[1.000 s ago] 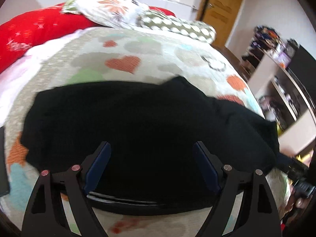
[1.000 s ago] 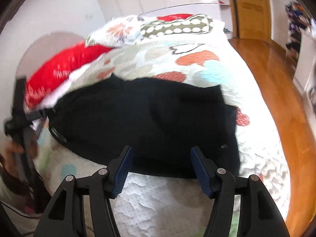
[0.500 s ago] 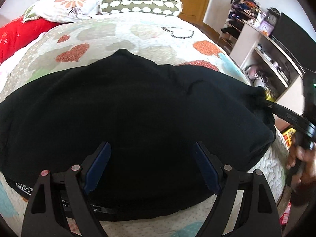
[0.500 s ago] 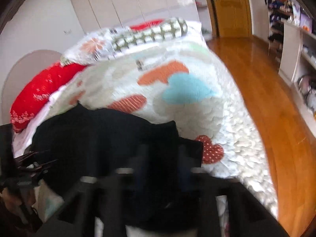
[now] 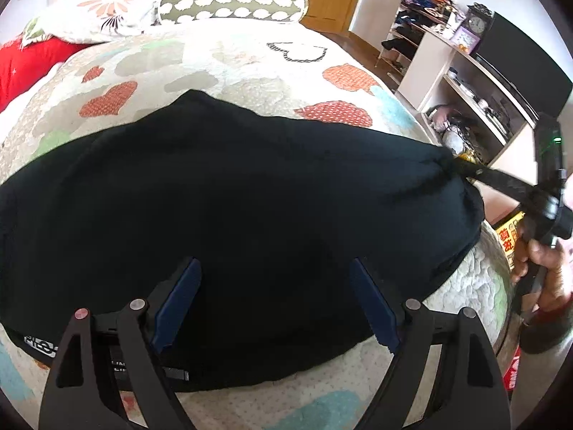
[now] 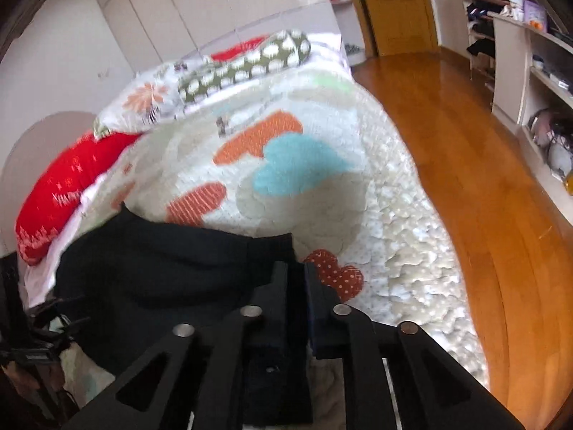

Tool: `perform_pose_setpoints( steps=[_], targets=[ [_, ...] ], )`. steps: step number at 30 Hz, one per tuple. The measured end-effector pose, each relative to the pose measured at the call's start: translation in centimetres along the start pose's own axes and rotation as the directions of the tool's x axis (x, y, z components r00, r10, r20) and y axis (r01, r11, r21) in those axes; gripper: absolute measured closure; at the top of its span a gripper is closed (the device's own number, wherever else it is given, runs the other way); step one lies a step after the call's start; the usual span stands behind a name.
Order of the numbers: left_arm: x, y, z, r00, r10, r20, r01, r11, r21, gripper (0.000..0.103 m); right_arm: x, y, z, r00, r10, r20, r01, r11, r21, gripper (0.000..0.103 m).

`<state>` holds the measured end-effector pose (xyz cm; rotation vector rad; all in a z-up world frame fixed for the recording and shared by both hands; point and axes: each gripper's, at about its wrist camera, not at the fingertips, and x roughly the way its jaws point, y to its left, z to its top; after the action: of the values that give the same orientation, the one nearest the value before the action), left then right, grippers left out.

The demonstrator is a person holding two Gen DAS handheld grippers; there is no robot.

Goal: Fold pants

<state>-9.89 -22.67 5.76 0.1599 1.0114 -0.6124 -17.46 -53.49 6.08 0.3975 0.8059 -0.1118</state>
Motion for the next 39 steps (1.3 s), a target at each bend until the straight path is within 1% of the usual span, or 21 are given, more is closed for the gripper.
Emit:
perform_pose_setpoints(
  steps=[1, 3, 4, 5, 8, 9, 10, 11, 13, 15, 18, 20, 23, 25, 27, 28, 29, 31, 35, 38, 39],
  targets=[
    [-0.2, 0.1, 0.1, 1.000, 0.004, 0.000, -0.004, 1.000, 0.006, 0.018, -1.2, 0.2, -0.2, 1.000, 0.015, 0.014, -0.015, 1.000, -0.002, 0.071],
    [-0.7, 0.3, 0.4, 1.000, 0.011, 0.014, -0.011, 1.000, 0.010, 0.018, -3.5, 1.8, -0.9, 0.995, 0.093, 0.026, -0.090, 0.993, -0.071, 0.062],
    [-1.0, 0.7, 0.5, 1.000, 0.015, 0.024, -0.015, 1.000, 0.005, 0.018, -4.4, 2.9, -1.5, 0.991, 0.135, 0.018, -0.132, 0.984, -0.122, 0.060],
    [-1.2, 1.1, 0.7, 0.999, 0.018, 0.033, -0.018, 1.000, -0.005, 0.018, -4.6, 3.8, -1.9, 0.987, 0.159, 0.004, -0.156, 0.974, -0.161, 0.059],
    [-1.3, 2.6, 1.0, 0.999, 0.032, 0.030, -0.030, 0.999, -0.039, 0.018, -4.8, 7.6, -4.2, 0.977, 0.203, -0.073, -0.215, 0.927, -0.308, 0.059],
    [-1.3, 3.2, 1.0, 0.999, 0.039, 0.027, -0.038, 0.998, -0.056, 0.018, -4.4, 8.4, -4.8, 0.970, 0.219, -0.106, -0.242, 0.915, -0.323, 0.059],
    [-1.4, 3.7, 1.0, 0.999, 0.044, 0.027, -0.042, 0.996, -0.075, 0.018, -3.6, 9.3, -5.4, 0.958, 0.245, -0.148, -0.281, 0.905, -0.318, 0.059],
    [-1.6, 4.1, 1.0, 0.998, 0.045, 0.031, -0.042, 0.995, -0.094, 0.018, -3.2, 9.8, -5.9, 0.955, 0.250, -0.161, -0.291, 0.902, -0.319, 0.059],
    [-1.8, 4.9, 0.9, 0.998, 0.052, 0.041, -0.046, 0.992, -0.119, 0.018, -2.0, 11.3, -6.5, 0.961, 0.222, -0.164, -0.267, 0.897, -0.351, 0.059],
    [-1.8, 5.3, 0.9, 0.996, 0.076, 0.036, -0.071, 0.990, -0.125, 0.018, -1.0, 12.9, -6.9, 0.960, 0.214, -0.179, -0.269, 0.879, -0.394, 0.059],
    [-2.2, 6.0, 0.9, 0.996, 0.077, 0.048, -0.069, 0.988, -0.140, 0.018, -0.2, 15.8, -7.6, 0.941, 0.267, -0.209, -0.336, 0.823, -0.459, 0.059],
    [-2.6, 6.7, 1.0, 0.996, 0.070, 0.054, -0.060, 0.984, -0.167, 0.018, 0.6, 17.8, -8.3, 0.940, 0.261, -0.220, -0.339, 0.782, -0.522, 0.060],
    [-2.9, 7.7, 1.0, 0.996, 0.065, 0.056, -0.052, 0.977, -0.208, 0.018, 2.1, 19.7, -8.9, 0.946, 0.231, -0.228, -0.323, 0.743, -0.587, 0.061],
    [-3.1, 8.1, 0.9, 0.996, 0.071, 0.057, -0.057, 0.976, -0.210, 0.018, 3.3, 20.4, -9.2, 0.953, 0.207, -0.221, -0.301, 0.720, -0.625, 0.064],
    [-3.2, 8.5, 0.9, 0.995, 0.077, 0.058, -0.063, 0.975, -0.214, 0.018, 4.3, 20.5, -9.1, 0.956, 0.193, -0.219, -0.290, 0.725, -0.625, 0.078],
    [-3.3, 8.7, 0.8, 0.995, 0.076, 0.059, -0.062, 0.974, -0.219, 0.018, 4.5, 20.3, -8.7, 0.953, 0.206, -0.224, -0.302, 0.737, -0.604, 0.083],
    [-3.4, 8.9, 0.8, 0.995, 0.075, 0.060, -0.060, 0.972, -0.226, 0.018, 4.4, 20.1, -8.4, 0.949, 0.216, -0.230, -0.312, 0.744, -0.591, 0.096],
    [-3.7, 9.5, 0.9, 0.995, 0.075, 0.065, -0.057, 0.968, -0.243, 0.018, 4.0, 19.8, -7.7, 0.934, 0.249, -0.256, -0.352, 0.756, -0.552, 0.098],
    [-4.6, 10.0, 0.9, 0.994, 0.067, 0.083, -0.044, 0.965, -0.257, 0.018, 2.4, 19.7, -7.5, 0.908, 0.295, -0.296, -0.413, 0.743, -0.527, 0.099],
    [-5.0, 10.0, 0.6, 0.994, 0.063, 0.094, -0.036, 0.964, -0.264, 0.018, 1.6, 19.7, -8.5, 0.901, 0.288, -0.325, -0.427, 0.723, -0.543, 0.099],
    [-4.8, 9.9, 0.4, 0.994, 0.058, 0.090, -0.032, 0.964, -0.265, 0.018, 1.7, 19.5, -8.9, 0.897, 0.288, -0.335, -0.433, 0.725, -0.536, 0.098]
  ],
)
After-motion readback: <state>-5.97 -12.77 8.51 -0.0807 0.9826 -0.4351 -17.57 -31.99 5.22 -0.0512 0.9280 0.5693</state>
